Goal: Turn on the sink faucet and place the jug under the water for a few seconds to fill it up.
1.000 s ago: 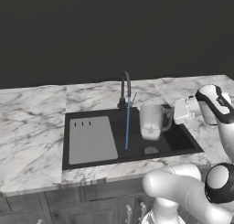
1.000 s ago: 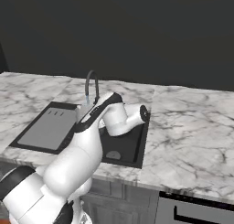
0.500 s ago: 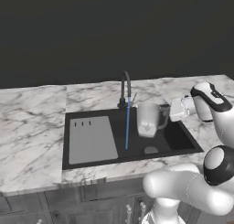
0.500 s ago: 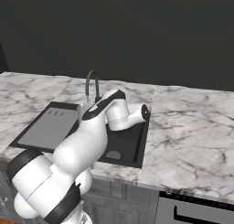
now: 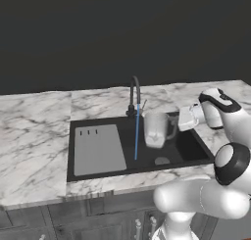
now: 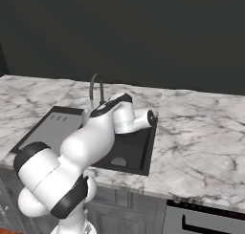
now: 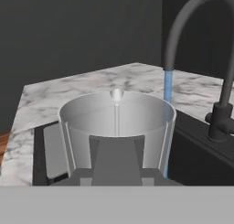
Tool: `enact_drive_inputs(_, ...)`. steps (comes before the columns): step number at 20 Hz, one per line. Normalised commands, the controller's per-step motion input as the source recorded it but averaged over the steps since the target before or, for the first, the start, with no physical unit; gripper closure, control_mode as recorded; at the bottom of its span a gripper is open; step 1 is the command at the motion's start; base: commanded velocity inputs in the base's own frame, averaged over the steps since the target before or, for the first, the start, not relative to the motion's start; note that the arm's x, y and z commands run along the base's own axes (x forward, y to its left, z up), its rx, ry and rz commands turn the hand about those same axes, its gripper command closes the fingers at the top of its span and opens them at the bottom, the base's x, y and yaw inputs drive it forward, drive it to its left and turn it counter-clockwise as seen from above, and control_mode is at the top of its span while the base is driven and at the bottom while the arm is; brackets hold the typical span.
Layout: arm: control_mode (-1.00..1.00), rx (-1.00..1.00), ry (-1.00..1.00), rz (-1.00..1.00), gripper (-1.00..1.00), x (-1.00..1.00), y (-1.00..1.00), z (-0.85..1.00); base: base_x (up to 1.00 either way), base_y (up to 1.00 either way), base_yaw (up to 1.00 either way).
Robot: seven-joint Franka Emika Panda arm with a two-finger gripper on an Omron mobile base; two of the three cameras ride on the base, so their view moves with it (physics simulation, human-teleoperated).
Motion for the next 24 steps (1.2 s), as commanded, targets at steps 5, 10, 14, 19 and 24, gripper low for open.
enact_drive_inputs(5,-1.0,0.0,0.0,0.0,1.0,0.13,0.13,-0.22,0.0,0.0,0.0)
enact_drive_inputs(10,-1.0,0.0,0.0,0.0,1.0,0.16,0.11,-0.19,0.0,0.0,0.0)
enact_drive_inputs(14,-1.0,0.0,0.0,0.0,1.0,0.17,0.09,-0.14,0.0,0.0,0.0)
enact_drive_inputs(19,-1.0,0.0,0.0,0.0,1.0,0.17,0.05,-0.11,0.0,0.0,0.0)
enact_drive_inputs(24,-1.0,0.0,0.0,0.0,1.0,0.19,0.04,-0.09,0.0,0.0,0.0)
